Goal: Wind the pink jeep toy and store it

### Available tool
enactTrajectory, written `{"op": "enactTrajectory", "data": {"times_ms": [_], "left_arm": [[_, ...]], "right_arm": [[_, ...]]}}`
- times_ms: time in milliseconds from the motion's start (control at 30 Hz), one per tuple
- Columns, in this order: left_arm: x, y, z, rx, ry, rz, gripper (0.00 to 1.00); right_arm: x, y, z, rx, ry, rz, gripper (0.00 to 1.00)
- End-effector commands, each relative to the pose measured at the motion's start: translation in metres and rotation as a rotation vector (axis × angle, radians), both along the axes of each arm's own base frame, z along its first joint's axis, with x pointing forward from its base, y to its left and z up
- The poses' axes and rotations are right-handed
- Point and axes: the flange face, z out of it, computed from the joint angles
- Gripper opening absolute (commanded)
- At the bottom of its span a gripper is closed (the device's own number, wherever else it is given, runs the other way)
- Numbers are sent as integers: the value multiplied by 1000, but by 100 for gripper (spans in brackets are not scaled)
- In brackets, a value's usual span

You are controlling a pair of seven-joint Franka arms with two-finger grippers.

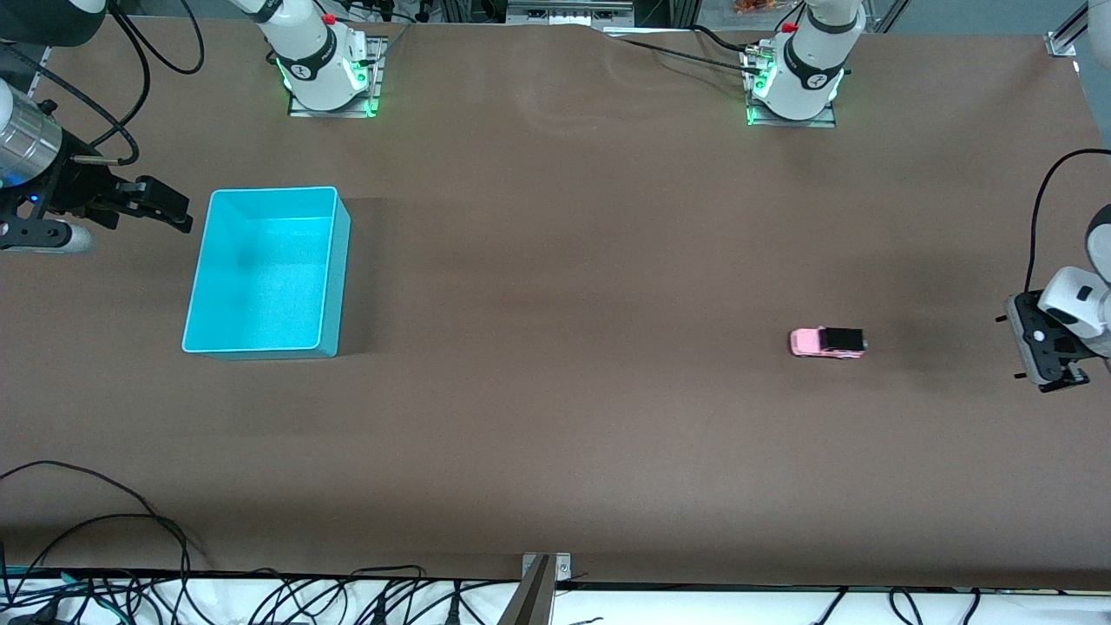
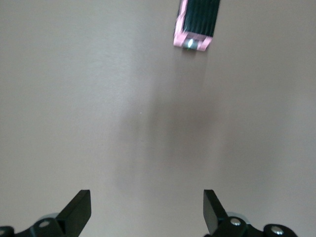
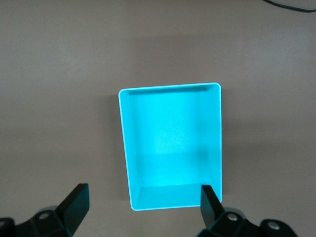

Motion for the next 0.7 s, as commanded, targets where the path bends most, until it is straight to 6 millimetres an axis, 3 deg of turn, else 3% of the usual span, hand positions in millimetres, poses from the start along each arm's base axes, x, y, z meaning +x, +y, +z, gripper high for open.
{"op": "enactTrajectory", "data": {"times_ms": [0,133,367,667], "left_arm": [[-8,-13,36,32,1,191,100],[-9,-18,49,42,-12,366,100],[5,-24,91,10,-86,591,100],[9,-31,105,-7,-123,1020,100]], "right_arm": [[-3,-2,6,17,0,2,100],[-3,-7,5,20,5,-12,100],[-10,-10,13,21,5,-33,100],[-15,-10,23,20,-6,-26,100]]}}
